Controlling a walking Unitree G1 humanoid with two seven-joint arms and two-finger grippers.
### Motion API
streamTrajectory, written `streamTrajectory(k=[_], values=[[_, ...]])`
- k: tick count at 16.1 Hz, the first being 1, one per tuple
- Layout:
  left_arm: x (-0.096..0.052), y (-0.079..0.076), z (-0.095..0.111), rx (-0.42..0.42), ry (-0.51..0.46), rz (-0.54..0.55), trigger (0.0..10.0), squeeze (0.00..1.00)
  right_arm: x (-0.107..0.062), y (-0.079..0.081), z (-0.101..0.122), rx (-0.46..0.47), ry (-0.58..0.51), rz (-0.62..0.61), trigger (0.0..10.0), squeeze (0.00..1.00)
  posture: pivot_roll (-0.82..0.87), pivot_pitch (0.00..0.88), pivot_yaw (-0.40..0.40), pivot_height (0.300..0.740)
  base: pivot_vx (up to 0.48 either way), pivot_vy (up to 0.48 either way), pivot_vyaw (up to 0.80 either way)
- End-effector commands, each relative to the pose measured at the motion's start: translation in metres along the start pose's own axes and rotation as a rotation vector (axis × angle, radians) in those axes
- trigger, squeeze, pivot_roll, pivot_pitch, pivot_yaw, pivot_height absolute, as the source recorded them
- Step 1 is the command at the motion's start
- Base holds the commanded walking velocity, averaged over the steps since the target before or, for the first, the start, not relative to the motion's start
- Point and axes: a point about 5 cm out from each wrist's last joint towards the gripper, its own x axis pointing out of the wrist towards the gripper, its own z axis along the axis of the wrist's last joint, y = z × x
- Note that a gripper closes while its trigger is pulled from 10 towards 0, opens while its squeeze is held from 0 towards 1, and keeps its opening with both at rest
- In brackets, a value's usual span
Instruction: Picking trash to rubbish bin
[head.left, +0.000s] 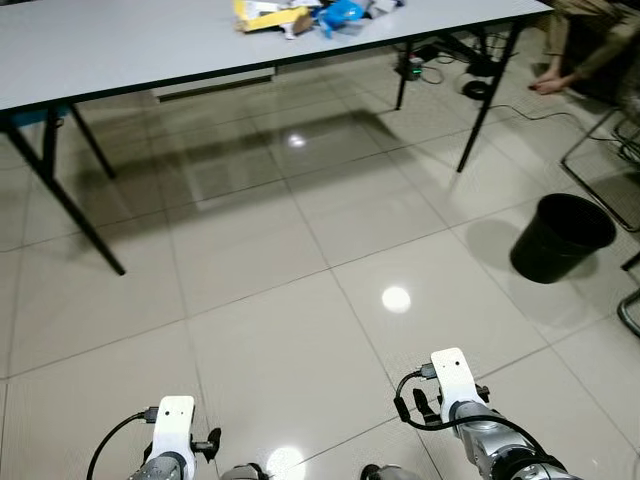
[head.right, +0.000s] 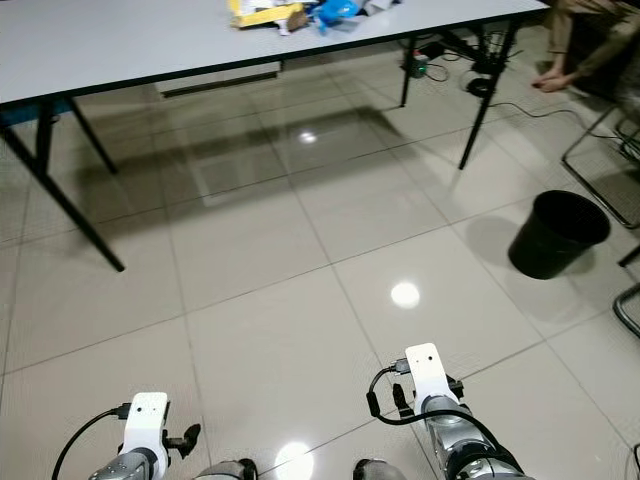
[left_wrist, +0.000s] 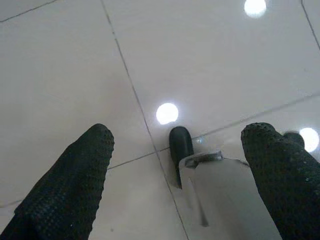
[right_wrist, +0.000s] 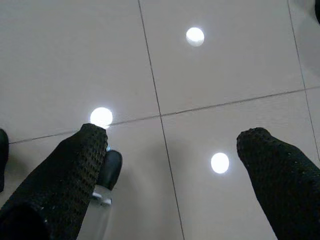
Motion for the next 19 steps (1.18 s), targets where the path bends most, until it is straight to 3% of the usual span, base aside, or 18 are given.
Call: streamTrajectory(k=[1,4,7,9,10,12,14,16,19], values=[[0.002,0.002,0.017,-0.038,-0.084,0.013,10.0,0.00,0.001,-0.002,0.014,0.028,-0.060,0.002,10.0,0.00,0.01,0.137,0.009,0.740,0.000,0.000,0.00],[0.006,-0.003,0.056,-0.073,-0.258,0.017,10.0,0.00,0.003,0.008,0.061,0.078,-0.240,0.061,10.0,0.00,0.00,0.141,0.005,0.740,0.000,0.000,0.00],[-0.003,-0.014,0.100,-0.068,-0.518,-0.029,10.0,0.00,-0.002,0.015,0.106,0.136,-0.419,0.124,10.0,0.00,0.00,0.148,-0.001,0.740,0.000,0.000,0.00],[-0.027,-0.029,0.129,-0.050,-0.726,-0.077,10.0,0.00,-0.010,0.016,0.132,0.160,-0.559,0.174,10.0,0.00,0.00,0.160,0.002,0.740,0.000,0.000,0.00],[-0.036,-0.032,0.134,-0.044,-0.766,-0.085,10.0,0.00,-0.013,0.016,0.137,0.161,-0.594,0.185,10.0,0.00,0.00,0.167,0.003,0.740,0.000,0.000,0.00],[-0.067,-0.039,0.147,0.007,-0.884,-0.085,10.0,0.00,-0.029,0.008,0.145,0.129,-0.715,0.208,10.0,0.00,0.00,0.173,0.002,0.740,0.000,0.000,0.00],[-0.089,-0.037,0.151,0.045,-0.930,-0.075,10.0,0.00,-0.048,-0.001,0.149,0.104,-0.803,0.206,10.0,0.00,-0.01,0.181,-0.005,0.740,0.000,0.000,0.00],[-0.108,-0.032,0.151,0.065,-0.948,-0.056,10.0,0.00,-0.057,-0.006,0.156,0.116,-0.838,0.188,10.0,0.00,-0.01,0.182,-0.001,0.740,0.000,0.000,0.00],[-0.127,-0.033,0.153,0.066,-0.936,-0.036,10.0,0.00,-0.070,-0.002,0.165,0.061,-0.879,0.214,10.0,0.00,-0.01,0.181,0.006,0.740,0.000,0.000,0.00]])
